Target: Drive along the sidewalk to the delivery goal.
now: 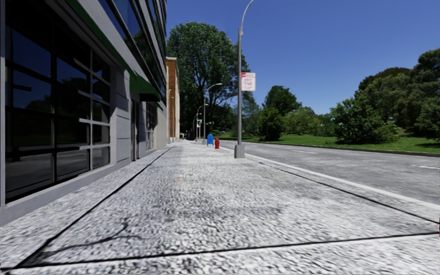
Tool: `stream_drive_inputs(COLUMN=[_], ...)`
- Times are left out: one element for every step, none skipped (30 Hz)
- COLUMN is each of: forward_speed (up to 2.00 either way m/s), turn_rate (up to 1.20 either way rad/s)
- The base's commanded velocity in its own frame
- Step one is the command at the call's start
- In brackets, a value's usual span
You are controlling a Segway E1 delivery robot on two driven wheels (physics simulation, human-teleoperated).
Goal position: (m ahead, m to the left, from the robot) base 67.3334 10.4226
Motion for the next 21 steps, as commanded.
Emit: stream_drive_inputs(forward_speed=[2.0, 2.0, 2.0, 2.0, 2.0, 2.0, 2.0, 2.0, 2.0, 2.0, 2.0, 2.0, 2.0, 2.0, 2.0, 2.0, 2.0, 2.0, 2.0, 2.0, 2.0], turn_rate=[0.2, 0.2, 0.2, 0.2, 0.2, 0.2, 0.2, 0.2, 0.2, 0.2, 0.2, 0.2, 0.2, 0.2, 0.2, 0.2, 0.2, 0.2, 0.2, 0.2, 0.2])
